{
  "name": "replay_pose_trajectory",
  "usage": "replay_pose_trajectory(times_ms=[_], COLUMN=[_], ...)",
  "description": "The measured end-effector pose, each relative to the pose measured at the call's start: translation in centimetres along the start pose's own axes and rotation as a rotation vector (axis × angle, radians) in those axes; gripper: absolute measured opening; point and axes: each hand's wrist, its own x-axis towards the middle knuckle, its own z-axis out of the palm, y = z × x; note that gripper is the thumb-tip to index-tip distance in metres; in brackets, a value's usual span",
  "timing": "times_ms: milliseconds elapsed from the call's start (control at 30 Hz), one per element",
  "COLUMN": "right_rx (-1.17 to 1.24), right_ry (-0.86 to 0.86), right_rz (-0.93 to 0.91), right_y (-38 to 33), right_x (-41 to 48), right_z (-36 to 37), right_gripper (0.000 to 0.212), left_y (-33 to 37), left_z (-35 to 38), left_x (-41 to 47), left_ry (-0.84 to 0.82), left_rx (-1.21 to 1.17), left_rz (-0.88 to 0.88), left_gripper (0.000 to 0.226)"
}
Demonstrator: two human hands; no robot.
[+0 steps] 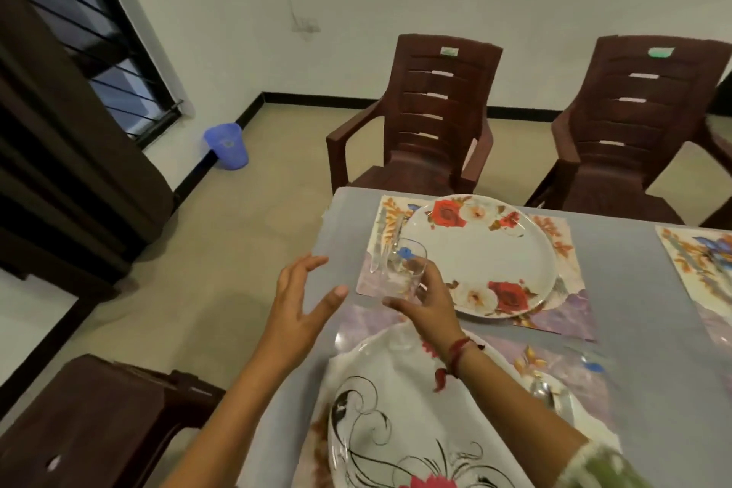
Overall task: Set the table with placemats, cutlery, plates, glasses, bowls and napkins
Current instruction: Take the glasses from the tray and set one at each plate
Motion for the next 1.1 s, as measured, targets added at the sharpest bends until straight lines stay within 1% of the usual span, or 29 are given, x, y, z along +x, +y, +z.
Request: replay_pose_trajectory(times_ms=[67, 100, 267, 400, 500, 600, 733, 933, 1000, 1100], right_rx=[-0.018, -0.029, -0.116, -0.193, -0.248, -0.248, -0.239, -0.279, -0.283, -0.240], right_ry=[0.023, 0.025, 0.049, 0.046, 0.070, 0.096, 0.149, 0.141, 0.153, 0.226], right_rz=[0.036, 0.049, 0.094, 0.122, 0.103, 0.108, 0.115, 0.144, 0.141, 0.094], right_y=[1.3, 1.9, 4.6, 6.1, 6.3, 6.1, 6.5, 7.1, 6.6, 5.0], right_x=[2.6, 3.7, 6.9, 7.5, 8.1, 8.8, 8.9, 8.7, 8.1, 5.8], right_z=[1.5, 2.2, 4.1, 4.3, 4.5, 4.6, 4.5, 4.7, 4.5, 4.0], right_gripper=[0.062, 0.062, 0.062, 0.069, 0.071, 0.073, 0.084, 0.069, 0.071, 0.075], left_y=[-1.6, -2.3, -4.6, -6.1, -6.7, -6.9, -7.4, -7.4, -7.2, -6.6], left_z=[-0.7, -1.0, -2.1, -2.1, -2.0, -2.1, -1.9, -1.2, -0.9, -0.4], left_x=[0.7, 1.1, 3.2, 4.0, 4.4, 4.9, 5.1, 4.7, 4.6, 4.6], left_ry=[0.002, -0.002, -0.015, -0.038, -0.058, -0.055, -0.044, -0.072, -0.075, -0.055], left_rx=[0.050, 0.064, 0.061, 0.036, 0.033, 0.022, 0.021, 0.033, 0.032, -0.002], left_rz=[-0.004, 0.000, 0.002, -0.023, -0.042, -0.050, -0.048, -0.066, -0.058, -0.017], left_gripper=[0.050, 0.045, 0.034, 0.032, 0.033, 0.032, 0.026, 0.028, 0.027, 0.025])
